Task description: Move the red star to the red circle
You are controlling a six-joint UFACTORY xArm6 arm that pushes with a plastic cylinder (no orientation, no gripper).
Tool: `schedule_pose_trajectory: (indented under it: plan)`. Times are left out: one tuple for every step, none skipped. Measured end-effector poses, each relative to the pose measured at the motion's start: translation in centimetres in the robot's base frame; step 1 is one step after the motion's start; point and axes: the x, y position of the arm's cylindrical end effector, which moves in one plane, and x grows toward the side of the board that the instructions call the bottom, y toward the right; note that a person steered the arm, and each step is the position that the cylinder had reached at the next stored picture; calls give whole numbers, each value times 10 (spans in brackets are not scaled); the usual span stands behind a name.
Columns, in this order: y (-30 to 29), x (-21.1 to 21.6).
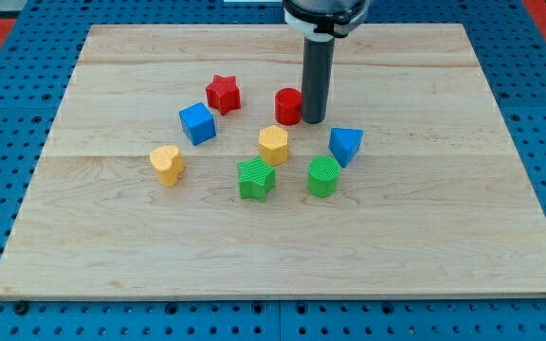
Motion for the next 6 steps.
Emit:
schedule_pose_trajectory:
  plan:
    - [-21,-67]
    - [-82,-99]
    - [-162,-100]
    - [-191,-65]
    - [-118,-22]
    - [-92,-9]
